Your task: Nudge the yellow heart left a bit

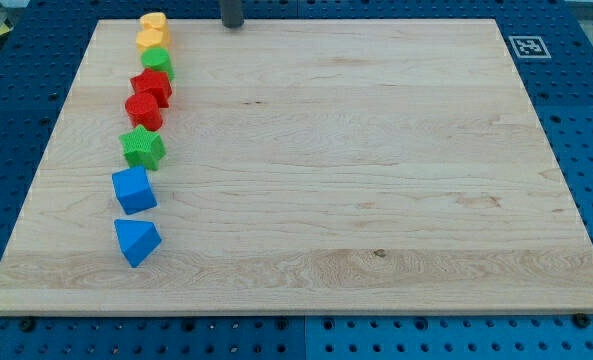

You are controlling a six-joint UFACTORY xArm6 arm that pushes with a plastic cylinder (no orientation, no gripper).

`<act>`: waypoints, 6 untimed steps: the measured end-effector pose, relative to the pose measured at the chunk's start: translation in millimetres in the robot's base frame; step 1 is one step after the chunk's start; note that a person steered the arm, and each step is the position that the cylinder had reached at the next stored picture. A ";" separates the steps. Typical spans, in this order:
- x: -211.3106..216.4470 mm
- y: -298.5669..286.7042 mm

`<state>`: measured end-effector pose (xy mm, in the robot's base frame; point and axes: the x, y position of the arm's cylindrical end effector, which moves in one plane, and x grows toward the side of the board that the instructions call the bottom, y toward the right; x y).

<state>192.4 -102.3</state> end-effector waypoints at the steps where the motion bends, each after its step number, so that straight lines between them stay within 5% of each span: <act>1: 0.9 -1.2; 6: 0.0 -52.6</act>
